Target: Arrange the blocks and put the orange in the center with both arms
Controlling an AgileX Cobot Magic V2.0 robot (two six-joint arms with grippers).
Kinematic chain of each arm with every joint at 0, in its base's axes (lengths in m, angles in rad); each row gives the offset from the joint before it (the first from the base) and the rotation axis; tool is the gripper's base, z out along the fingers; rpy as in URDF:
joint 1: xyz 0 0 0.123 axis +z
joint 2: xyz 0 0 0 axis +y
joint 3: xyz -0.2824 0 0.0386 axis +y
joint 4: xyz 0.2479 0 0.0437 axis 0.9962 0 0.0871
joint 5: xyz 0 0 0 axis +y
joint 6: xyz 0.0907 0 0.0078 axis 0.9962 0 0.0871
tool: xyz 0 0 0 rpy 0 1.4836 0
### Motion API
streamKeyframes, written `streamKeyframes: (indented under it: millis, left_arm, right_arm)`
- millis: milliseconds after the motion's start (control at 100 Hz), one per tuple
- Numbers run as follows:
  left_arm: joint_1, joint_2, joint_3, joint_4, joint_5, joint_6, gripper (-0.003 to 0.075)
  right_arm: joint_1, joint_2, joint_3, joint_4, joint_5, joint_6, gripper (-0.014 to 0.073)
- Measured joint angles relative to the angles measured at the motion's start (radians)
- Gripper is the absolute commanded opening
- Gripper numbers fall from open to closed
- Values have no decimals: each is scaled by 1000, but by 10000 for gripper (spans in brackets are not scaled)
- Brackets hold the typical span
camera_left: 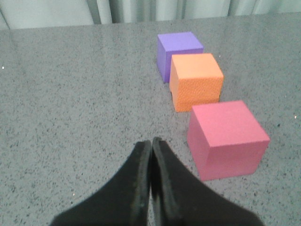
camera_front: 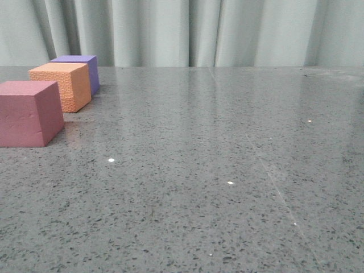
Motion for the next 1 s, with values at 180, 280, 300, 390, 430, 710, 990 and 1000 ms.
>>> streamKeyframes:
  millis: [180,280,300,390,430,710,990,1000]
  left_arm:
    - [0,-5,18,-24,0,0,-8]
    - [0,-5,18,-27,0,0,-9]
    - [0,-5,18,-27,0,0,-9]
    - [0,-5,18,-29,0,0,-9]
    - [0,-5,18,-29,0,0,-9]
    - [0,-5,18,4,0,2,-10]
    - [2,-7,18,-24,-3,66,-10]
    - [1,-7,18,-31,-3,79,-10]
  right_arm:
    - [0,0,0,0,0,0,-67]
    - [0,0,0,0,0,2,-67]
    - [0,0,0,0,0,2,-67]
    - [0,0,0,0,0,2,-67]
    - [0,0,0,0,0,2,-67]
    - [0,0,0,0,0,2,-67]
    - [0,0,0,0,0,2,-67]
    - [0,0,0,0,0,2,-67]
